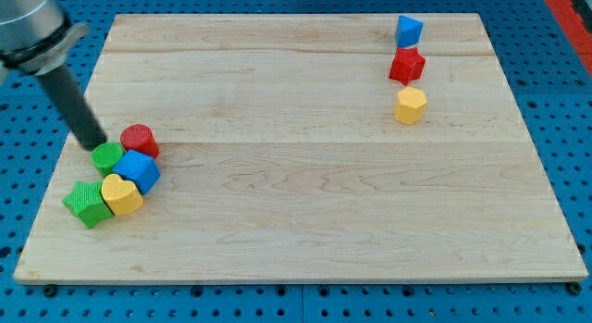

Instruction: Separate the red circle from the group of blocks

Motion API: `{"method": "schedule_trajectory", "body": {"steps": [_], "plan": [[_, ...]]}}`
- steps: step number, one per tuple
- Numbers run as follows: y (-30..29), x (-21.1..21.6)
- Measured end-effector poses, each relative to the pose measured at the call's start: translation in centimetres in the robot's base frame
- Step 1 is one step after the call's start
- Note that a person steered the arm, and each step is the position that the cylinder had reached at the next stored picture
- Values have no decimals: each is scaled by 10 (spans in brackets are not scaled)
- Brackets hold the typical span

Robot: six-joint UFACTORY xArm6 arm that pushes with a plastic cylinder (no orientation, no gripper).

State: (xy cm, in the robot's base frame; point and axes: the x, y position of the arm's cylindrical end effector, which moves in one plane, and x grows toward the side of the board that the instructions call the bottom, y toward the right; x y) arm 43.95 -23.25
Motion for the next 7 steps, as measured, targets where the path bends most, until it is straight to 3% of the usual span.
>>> {"method": "schedule_trajectory", "body": {"steps": [1, 3, 5, 7], "plan": [[56, 5], [26, 28], [149, 28], [218, 27]]}}
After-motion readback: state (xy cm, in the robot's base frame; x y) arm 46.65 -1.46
